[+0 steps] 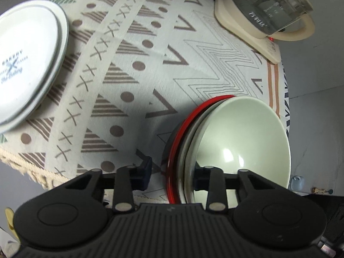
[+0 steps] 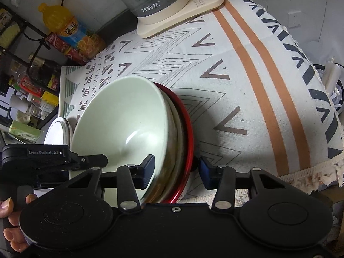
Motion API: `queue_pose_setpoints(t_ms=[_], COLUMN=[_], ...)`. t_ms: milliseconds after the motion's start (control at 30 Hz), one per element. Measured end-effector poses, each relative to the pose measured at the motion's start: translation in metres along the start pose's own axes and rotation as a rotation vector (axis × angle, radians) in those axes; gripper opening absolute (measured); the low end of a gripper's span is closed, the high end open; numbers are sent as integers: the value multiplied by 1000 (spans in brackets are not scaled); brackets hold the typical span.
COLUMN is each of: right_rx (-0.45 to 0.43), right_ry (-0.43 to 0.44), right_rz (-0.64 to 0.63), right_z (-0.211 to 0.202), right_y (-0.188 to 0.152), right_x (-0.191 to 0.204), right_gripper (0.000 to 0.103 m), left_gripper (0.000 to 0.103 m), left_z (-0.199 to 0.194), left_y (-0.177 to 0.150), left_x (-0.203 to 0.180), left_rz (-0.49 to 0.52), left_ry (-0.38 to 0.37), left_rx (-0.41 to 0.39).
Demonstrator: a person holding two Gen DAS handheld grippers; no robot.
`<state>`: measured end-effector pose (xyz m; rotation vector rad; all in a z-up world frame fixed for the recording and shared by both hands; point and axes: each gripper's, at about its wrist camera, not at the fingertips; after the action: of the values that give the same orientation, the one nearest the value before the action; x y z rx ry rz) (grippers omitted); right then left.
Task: Organize plates and bowls
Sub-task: 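Close both tools on the bowl stack rim and lift it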
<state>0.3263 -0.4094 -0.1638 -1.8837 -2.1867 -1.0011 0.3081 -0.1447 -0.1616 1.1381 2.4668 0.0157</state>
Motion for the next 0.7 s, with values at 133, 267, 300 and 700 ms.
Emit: queue_pose_setpoints(t_ms=[133, 267, 300, 700], right_rx=[7, 9, 12, 0], right_ry=[18, 21, 22, 16], right_rz=[18, 21, 24, -27], right_z=[4, 7, 8, 11], right_y=[1, 1, 2, 16], right_x=[-7, -8, -9, 6], right_gripper=[40, 38, 38, 37], left_gripper=[25, 24, 24, 25], left_z=[4, 5, 6, 2], left_y=[-1, -1, 0, 15], left_x=[-4, -3, -4, -1], left_rz=[7, 8, 12, 33], left_ry=[6, 2, 3, -33], left_rx=[-5, -5, -5, -5])
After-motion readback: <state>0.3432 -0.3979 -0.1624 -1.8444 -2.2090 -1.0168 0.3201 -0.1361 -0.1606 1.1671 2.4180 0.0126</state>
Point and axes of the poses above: each gripper's, at about its wrist camera, not at the fingertips, and z roughly the way its jaws point, x to its left, y to its top, and after that the axes turned 6 degrees about -x, right-handed
